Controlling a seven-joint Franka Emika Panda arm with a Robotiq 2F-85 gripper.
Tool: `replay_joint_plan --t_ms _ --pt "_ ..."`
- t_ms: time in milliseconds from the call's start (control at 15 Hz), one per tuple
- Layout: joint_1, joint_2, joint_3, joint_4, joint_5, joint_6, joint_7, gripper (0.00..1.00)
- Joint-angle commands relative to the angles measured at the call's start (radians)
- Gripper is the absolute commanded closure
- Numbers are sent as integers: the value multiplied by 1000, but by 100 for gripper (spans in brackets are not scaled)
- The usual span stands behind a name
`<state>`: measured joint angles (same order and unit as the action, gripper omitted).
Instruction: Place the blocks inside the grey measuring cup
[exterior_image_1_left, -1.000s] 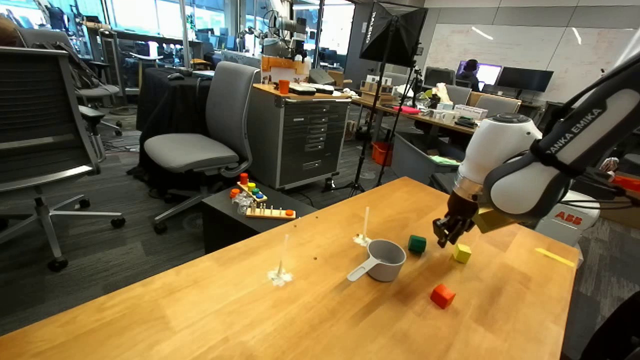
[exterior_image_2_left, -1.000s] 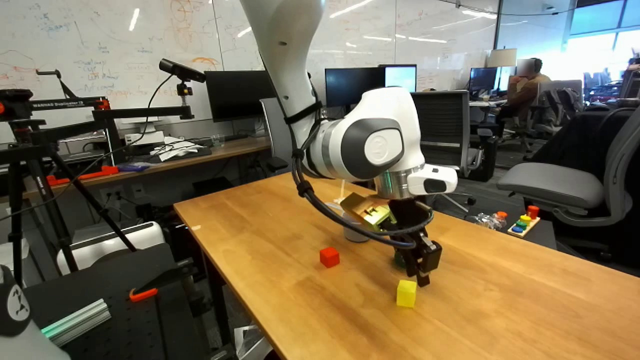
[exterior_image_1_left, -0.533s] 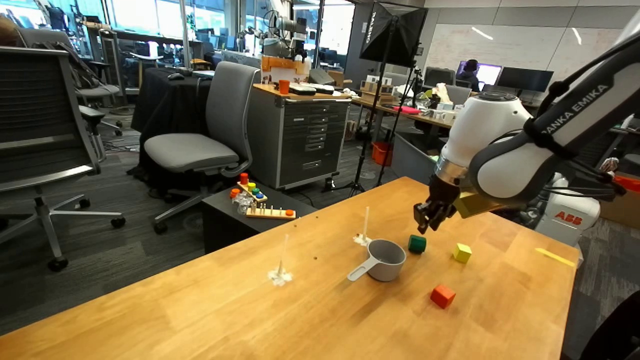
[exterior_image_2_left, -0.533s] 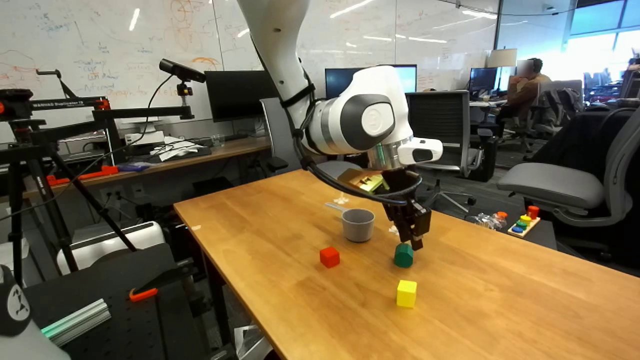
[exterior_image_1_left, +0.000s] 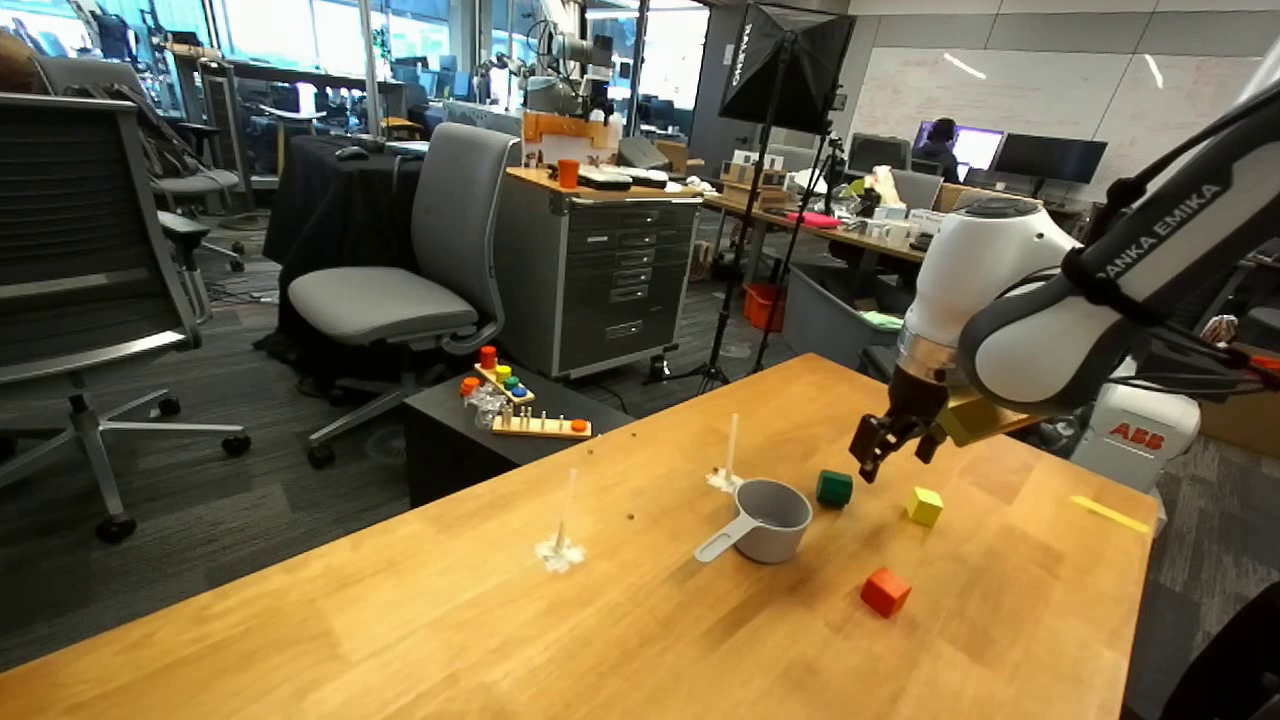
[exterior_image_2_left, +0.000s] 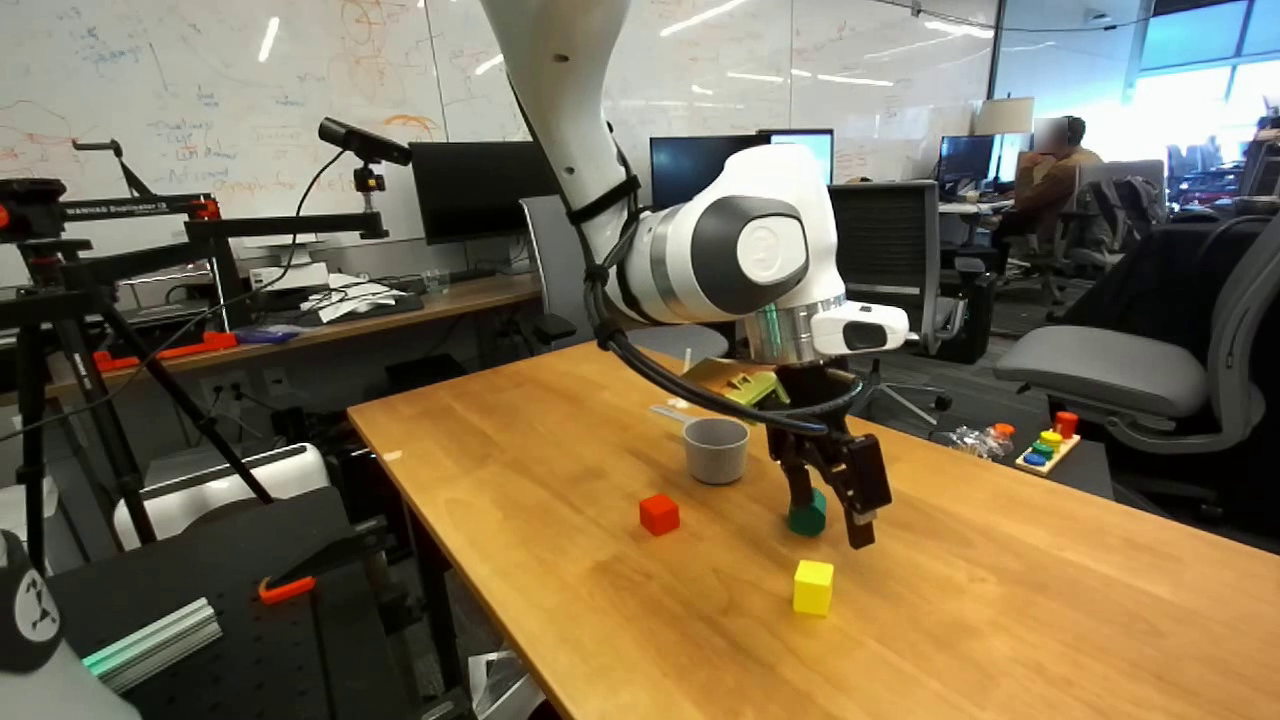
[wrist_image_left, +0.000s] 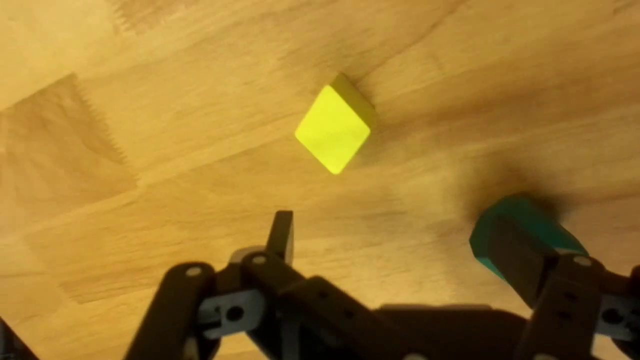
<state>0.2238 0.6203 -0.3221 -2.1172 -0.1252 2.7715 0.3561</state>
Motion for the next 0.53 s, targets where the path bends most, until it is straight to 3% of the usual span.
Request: replay_joint_plan --t_ms 0,200,267,467 --pt "-10 -40 -3 -62 -38 -29 -11 0" --pt "-7 -33 -20 -95 -117 -5 -65 0" --pt "-47 -42 10 -110 -136 16 -140 0" --pt "-72 -45 1 -116 -215 21 -256 0"
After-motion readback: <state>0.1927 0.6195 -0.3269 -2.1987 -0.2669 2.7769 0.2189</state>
